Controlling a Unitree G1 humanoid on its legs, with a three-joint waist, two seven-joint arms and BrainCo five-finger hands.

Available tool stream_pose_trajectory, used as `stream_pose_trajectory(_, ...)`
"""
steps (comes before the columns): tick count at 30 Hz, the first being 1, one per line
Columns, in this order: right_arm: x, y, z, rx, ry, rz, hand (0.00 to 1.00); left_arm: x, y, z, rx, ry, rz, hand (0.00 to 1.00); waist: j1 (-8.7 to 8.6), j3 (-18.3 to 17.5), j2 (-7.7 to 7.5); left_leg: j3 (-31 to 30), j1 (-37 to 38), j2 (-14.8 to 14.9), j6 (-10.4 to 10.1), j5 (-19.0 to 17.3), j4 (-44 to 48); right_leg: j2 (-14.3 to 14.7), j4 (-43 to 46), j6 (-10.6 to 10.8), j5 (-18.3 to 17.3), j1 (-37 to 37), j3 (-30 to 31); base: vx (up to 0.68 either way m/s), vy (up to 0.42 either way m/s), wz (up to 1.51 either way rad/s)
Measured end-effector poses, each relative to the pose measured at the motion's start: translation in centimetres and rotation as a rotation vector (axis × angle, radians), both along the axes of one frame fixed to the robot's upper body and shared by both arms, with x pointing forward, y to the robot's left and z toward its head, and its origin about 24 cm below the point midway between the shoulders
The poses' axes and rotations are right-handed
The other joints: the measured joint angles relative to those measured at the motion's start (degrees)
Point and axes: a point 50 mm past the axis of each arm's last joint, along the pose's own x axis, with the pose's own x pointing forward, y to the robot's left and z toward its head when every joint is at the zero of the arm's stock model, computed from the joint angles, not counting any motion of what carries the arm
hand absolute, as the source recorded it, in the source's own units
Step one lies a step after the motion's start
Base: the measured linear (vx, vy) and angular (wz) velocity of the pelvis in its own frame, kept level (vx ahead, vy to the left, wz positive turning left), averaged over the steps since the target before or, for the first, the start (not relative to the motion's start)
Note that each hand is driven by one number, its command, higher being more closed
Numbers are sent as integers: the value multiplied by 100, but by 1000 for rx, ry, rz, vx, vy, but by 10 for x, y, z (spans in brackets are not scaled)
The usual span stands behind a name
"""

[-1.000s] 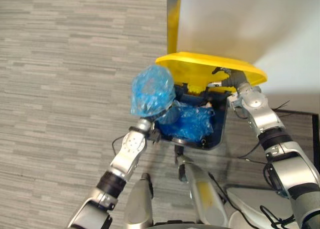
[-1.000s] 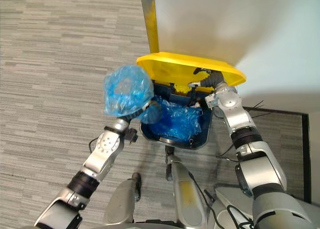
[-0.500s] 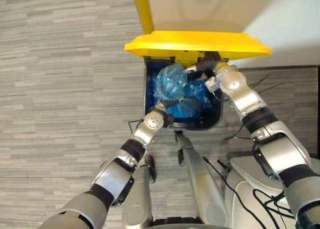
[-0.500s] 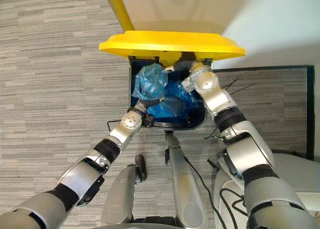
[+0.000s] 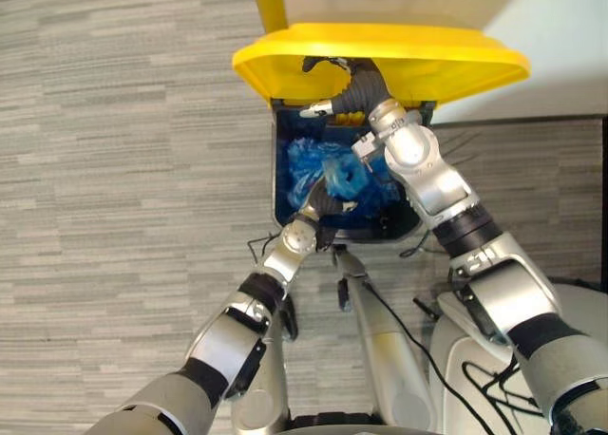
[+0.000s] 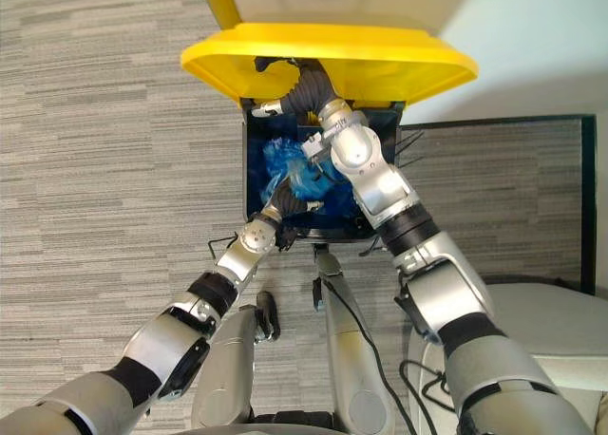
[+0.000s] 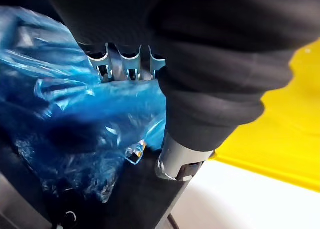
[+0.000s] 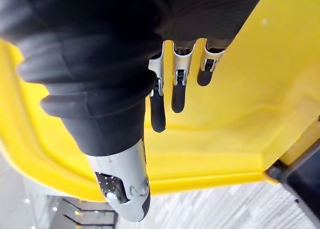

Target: Gather rubbish on tea table into small bin, then transfer packed bag to large trash can.

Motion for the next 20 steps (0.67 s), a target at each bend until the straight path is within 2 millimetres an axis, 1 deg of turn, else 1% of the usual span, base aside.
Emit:
stream_pose_trajectory(1,-2,-4,-19,14,54,-12,0,-3,8,-9,4,20,27,0,2,-1,-2,-46,132,-57,4,3,34,-58,3,2,0,174,-35,-138,57,31)
stream_pose_trajectory(2,-3,-5,-29,18,84,-16,0,-6,13,-15,9,37,38,0,8,-4,-8,-58,198,-78,5,3,66,-77,3,3,1,262,-42,-162,68,23)
stream_pose_trajectory(3,-7,-8,-50,22,143,-26,0,-13,26,-30,27,78,67,0,14,-13,-43,-66,347,-164,27,14,79,-128,2,12,11,421,-27,-169,82,8)
stream_pose_trajectory(4,-11,-12,-71,10,202,-46,0,-22,41,-47,56,123,96,0,22,-18,-107,-64,518,-289,86,47,67,-183,4,70,53,570,21,-152,81,0)
stream_pose_trajectory(5,-14,-14,-82,6,230,-57,0,-28,50,-57,68,150,115,0,43,-12,-153,-39,621,-344,112,63,49,-204,0,110,90,652,61,-172,84,-19)
stream_pose_trajectory(6,-19,-21,-103,13,296,-81,0,-41,68,-75,85,209,160,0,107,-37,-230,60,795,-407,154,91,37,-231,-40,202,172,791,161,-200,97,-34)
stream_pose_trajectory(7,-27,-30,-124,7,358,-110,0,-58,86,-93,86,269,213,0,138,-77,-298,185,937,-426,239,137,37,-250,-167,346,235,946,261,-212,86,-36)
stream_pose_trajectory(8,-31,-34,-134,-4,384,-124,0,-67,96,-100,77,295,241,0,144,-106,-346,265,986,-389,321,185,16,-281,-258,387,226,1017,295,-260,47,-40)
stream_pose_trajectory(9,-41,-45,-153,-16,442,-156,0,-86,112,-113,43,346,292,0,165,-149,-411,440,1070,-327,404,306,-118,-424,21,538,-115,920,125,-298,-1,-38)
stream_pose_trajectory(10,-52,-54,-171,-23,498,-183,0,-104,130,-123,22,395,352,0,183,-186,-423,484,1104,-265,410,444,-265,-506,1152,224,-359,661,22,-334,-34,-23)
stream_pose_trajectory(11,-70,-66,-195,-23,582,-215,0,-123,145,-134,-7,451,405,0,171,-295,-443,423,1185,-246,370,629,-529,-655,2425,5,-698,567,-24,-228,-43,0)
stream_pose_trajectory(13,-92,-76,-219,-33,667,-245,0,-145,158,-142,-42,493,464,0,163,-473,-435,354,1232,-161,306,788,-819,-750,3325,-69,-1057,654,-17,-89,-76,6)
stream_pose_trajectory(14,-113,-84,-237,-31,738,-267,0,-166,169,-147,-70,520,512,0,188,-623,-430,330,1262,-39,237,896,-1059,-799,3792,-96,-1240,894,87,-42,-131,-12)
stream_pose_trajectory(15,-130,-91,-247,-21,778,-294,0,-179,174,-149,-87,537,533,0,203,-735,-466,324,1264,0,160,984,-1198,-907,3862,-5,-1296,1133,226,-20,-194,-17)
stream_pose_trajectory(16,-152,-99,-259,-22,829,-323,0,-192,179,-151,-96,556,552,0,215,-912,-577,332,1249,-20,25,1083,-1313,-1107,3501,86,-1260,1562,355,12,-244,-20)
stream_pose_trajectory(17,-170,-108,-269,-19,879,-366,0,-200,183,-153,-119,569,579,0,266,-1086,-609,324,1225,-10,-97,1157,-1395,-1114,2690,596,-1827,2017,300,31,-221,-20)
stream_pose_trajectory(18,-177,-113,-272,-18,897,-390,0,-203,181,-154,-145,579,592,0,294,-1194,-568,332,1214,51,-147,1235,-1508,-1093,2304,696,-1965,2163,163,59,-225,-34)
stream_pose_trajectory(19,-188,-122,-277,-15,925,-430,0,-210,175,-159,-184,601,594,0,298,-1455,-507,413,1217,144,-159,1458,-1827,-988,1546,642,-2034,2368,-35,61,-167,-34)
stream_pose_trajectory(20,-193,-124,-279,-18,936,-440,0,-211,171,-160,-201,610,588,0,300,-1574,-478,460,1246,182,-207,1555,-2022,-918,1198,630,-2026,2462,-50,50,-130,-29)
